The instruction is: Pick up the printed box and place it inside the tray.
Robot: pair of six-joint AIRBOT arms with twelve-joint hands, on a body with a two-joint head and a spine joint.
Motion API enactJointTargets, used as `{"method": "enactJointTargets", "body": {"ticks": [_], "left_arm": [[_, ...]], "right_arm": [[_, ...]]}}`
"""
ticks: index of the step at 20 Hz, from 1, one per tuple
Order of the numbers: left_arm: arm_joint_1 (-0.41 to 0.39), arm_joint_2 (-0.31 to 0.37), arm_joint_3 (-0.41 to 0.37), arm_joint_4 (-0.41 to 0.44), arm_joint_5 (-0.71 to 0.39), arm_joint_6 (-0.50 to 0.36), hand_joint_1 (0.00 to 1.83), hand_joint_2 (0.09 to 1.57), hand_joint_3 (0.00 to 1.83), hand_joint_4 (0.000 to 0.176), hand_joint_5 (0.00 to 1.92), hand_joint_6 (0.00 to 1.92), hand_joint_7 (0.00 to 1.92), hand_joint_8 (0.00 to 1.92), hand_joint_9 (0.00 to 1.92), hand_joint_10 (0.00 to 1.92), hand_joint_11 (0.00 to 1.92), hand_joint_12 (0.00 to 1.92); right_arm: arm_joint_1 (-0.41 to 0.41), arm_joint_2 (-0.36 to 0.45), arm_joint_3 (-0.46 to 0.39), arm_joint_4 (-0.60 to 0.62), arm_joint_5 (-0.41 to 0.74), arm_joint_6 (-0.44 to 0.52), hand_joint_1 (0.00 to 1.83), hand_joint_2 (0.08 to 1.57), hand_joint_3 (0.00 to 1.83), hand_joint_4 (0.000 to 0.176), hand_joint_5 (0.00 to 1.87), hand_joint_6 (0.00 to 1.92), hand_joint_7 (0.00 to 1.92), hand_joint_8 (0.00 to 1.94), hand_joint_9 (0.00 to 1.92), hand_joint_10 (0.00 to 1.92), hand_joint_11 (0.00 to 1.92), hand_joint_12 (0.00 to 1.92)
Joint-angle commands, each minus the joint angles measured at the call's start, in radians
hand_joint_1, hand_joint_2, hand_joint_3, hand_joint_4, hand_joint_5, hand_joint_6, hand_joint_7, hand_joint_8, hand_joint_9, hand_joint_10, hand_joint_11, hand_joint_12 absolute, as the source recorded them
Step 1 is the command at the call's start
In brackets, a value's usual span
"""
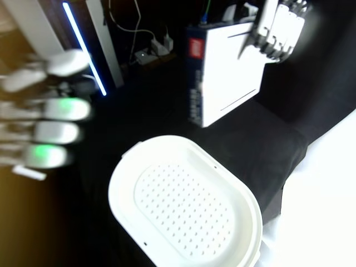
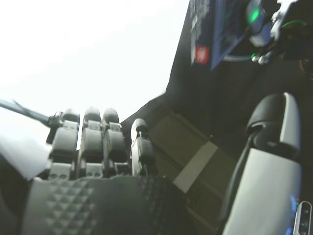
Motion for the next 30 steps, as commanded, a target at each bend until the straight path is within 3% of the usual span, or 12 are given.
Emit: {"method": "enactJointTargets", "body": {"ticks": [1,3,8,10,13,14,20,22,23,24,27,30], "left_arm": [[-0.018,0.004,0.003,-0.02,-0.144,-0.005,1.26,1.13,0.0,0.0,0.97,0.74,0.97,1.28,1.07,1.23,1.07,1.51],[-0.019,-0.024,0.012,-0.021,-0.151,-0.005,1.26,1.14,0.0,0.0,0.96,0.74,0.95,1.31,1.06,1.29,1.06,1.54],[-0.017,-0.077,0.023,-0.022,-0.168,-0.005,1.27,1.11,0.0,0.0,1.01,0.65,1.02,1.2,1.15,1.2,1.11,1.5],[-0.012,-0.089,0.023,-0.024,-0.175,-0.006,1.29,1.04,0.0,0.0,1.2,0.42,1.14,0.97,1.15,1.06,1.04,1.49],[-0.001,-0.111,0.024,-0.03,-0.197,-0.009,1.29,1.04,0.0,0.0,1.18,0.45,1.17,0.89,1.18,1.0,1.04,1.44],[0.007,-0.121,0.024,-0.03,-0.207,-0.017,1.29,1.03,0.0,0.0,1.21,0.4,1.19,0.85,1.21,0.99,1.06,1.43],[0.025,-0.161,0.036,-0.032,-0.252,-0.072,1.29,1.05,0.0,0.0,1.18,0.38,1.16,0.96,1.29,0.95,1.14,1.35],[0.028,-0.165,0.036,-0.033,-0.259,-0.074,1.29,1.05,0.0,0.0,1.17,0.4,1.15,0.97,1.3,0.93,1.09,1.38],[0.029,-0.166,0.036,-0.034,-0.261,-0.078,1.29,1.05,0.0,0.0,1.17,0.4,1.14,0.98,1.3,0.92,1.11,1.35],[0.03,-0.167,0.036,-0.034,-0.262,-0.079,1.29,1.05,0.0,0.0,1.17,0.41,1.15,0.96,1.3,0.92,1.11,1.34],[0.038,-0.168,0.036,-0.043,-0.276,-0.079,1.29,1.04,0.0,0.0,1.18,0.37,1.17,0.93,1.33,0.94,1.14,1.33],[0.045,-0.167,0.033,-0.042,-0.292,-0.08,1.3,1.03,0.0,0.0,1.22,0.31,1.21,0.86,1.35,0.85,1.15,1.22]], "right_arm": [[0.015,0.003,0.008,0.018,0.098,0.004,0.62,0.64,0.0,0.176,0.04,0.0,0.09,0.0,0.05,0.0,0.0,0.35],[0.024,-0.012,0.016,0.018,0.09,0.004,0.66,0.62,0.0,0.176,0.03,0.0,0.11,0.0,0.05,0.0,0.0,0.22],[0.057,-0.068,0.039,0.018,0.05,0.004,0.73,0.56,0.0,0.175,0.03,0.0,0.11,0.0,0.05,0.0,0.0,0.26],[0.074,-0.097,0.055,0.017,0.033,0.004,0.78,0.54,0.0,0.128,0.03,0.0,0.08,0.0,0.05,0.0,0.0,0.52],[0.089,-0.125,0.067,0.018,0.026,0.005,0.76,0.58,0.01,0.125,0.04,0.0,0.1,0.0,0.1,0.01,0.0,0.66],[0.094,-0.131,0.069,0.018,0.026,0.005,0.75,0.57,0.0,0.111,0.05,0.0,0.12,0.0,0.12,0.01,0.0,0.75],[0.122,-0.164,0.082,0.023,0.026,0.017,0.81,0.58,0.0,0.0,0.28,0.02,0.37,0.02,0.3,0.03,0.0,0.96],[0.124,-0.171,0.086,0.024,0.027,0.024,0.95,0.75,0.01,0.0,0.59,0.03,0.7,0.03,0.71,0.1,0.32,1.13],[0.126,-0.174,0.086,0.023,0.027,0.025,1.11,0.89,0.03,0.0,0.93,0.14,1.09,0.16,1.18,0.3,0.86,1.14],[0.126,-0.176,0.088,0.023,0.027,0.026,1.27,0.97,0.01,0.0,1.14,0.39,1.34,0.38,1.4,0.4,1.12,1.14],[0.126,-0.178,0.091,0.023,0.027,0.026,1.3,1.04,0.0,0.0,1.12,0.55,1.23,0.81,1.28,1.02,1.12,1.52],[0.131,-0.178,0.091,0.023,0.03,0.026,1.29,1.05,0.0,0.0,1.05,0.69,1.23,0.78,1.24,1.01,1.1,1.46]]}}
